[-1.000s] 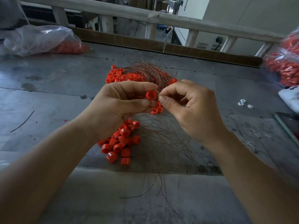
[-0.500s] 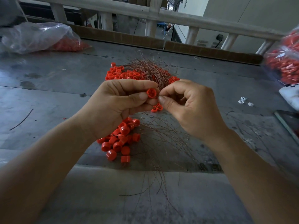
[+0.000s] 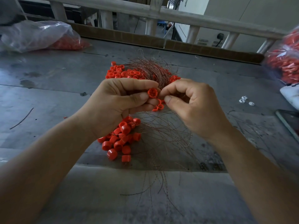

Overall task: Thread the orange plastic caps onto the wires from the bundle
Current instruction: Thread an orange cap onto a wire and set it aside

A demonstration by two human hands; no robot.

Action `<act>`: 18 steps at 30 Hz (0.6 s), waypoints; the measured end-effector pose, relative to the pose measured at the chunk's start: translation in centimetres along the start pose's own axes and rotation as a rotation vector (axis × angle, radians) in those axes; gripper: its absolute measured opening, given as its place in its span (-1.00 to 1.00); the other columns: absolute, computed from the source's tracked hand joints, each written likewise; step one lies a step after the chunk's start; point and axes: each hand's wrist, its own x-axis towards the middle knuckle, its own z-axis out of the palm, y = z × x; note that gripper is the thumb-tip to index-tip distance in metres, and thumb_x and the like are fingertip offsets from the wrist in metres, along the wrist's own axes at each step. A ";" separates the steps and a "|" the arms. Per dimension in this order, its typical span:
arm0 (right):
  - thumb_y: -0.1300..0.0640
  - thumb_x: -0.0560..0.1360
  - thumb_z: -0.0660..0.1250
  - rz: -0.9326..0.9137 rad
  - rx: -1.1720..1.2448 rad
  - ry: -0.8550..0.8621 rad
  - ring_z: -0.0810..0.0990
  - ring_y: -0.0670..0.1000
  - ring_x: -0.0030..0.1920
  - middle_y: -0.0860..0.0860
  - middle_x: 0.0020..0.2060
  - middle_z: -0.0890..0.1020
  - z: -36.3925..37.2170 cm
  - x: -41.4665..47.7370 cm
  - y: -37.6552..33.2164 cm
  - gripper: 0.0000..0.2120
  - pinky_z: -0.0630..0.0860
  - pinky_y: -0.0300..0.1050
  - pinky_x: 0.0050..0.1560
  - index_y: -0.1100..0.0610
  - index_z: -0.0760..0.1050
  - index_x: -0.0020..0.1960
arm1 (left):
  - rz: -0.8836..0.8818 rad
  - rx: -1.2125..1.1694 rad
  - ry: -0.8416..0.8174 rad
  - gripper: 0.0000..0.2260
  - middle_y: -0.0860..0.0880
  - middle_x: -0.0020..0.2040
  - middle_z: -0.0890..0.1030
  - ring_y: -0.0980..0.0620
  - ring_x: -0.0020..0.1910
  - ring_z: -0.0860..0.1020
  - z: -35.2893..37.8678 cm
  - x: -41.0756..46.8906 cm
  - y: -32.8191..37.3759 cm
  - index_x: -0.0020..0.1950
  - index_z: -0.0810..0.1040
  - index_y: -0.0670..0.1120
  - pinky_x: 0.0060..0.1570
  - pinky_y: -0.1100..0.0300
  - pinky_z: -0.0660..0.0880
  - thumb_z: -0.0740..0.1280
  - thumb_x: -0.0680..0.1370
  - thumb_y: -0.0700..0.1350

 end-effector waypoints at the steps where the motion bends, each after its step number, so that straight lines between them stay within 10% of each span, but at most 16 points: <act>1: 0.34 0.44 0.32 0.008 0.026 0.001 0.52 -0.23 -0.33 -0.11 -0.32 0.56 0.0 0.0 0.0 -0.81 0.38 -0.45 -0.34 0.07 0.54 -0.19 | -0.001 -0.001 0.001 -0.74 -0.07 -0.27 0.68 0.08 -0.29 0.65 0.0 0.0 0.0 -0.09 0.64 -0.15 -0.28 0.32 0.56 0.27 0.30 -0.32; 18: 0.40 0.37 0.38 0.215 0.458 -0.098 0.52 -0.04 -0.36 -0.03 -0.42 0.52 0.2 0.3 0.1 -0.76 0.52 -0.19 -0.31 0.12 0.39 -0.20 | -0.056 -0.168 -0.160 -0.78 -0.08 -0.20 0.69 0.06 -0.24 0.66 -0.5 0.0 -0.2 -0.15 0.69 -0.12 -0.28 0.34 0.56 0.36 0.25 -0.24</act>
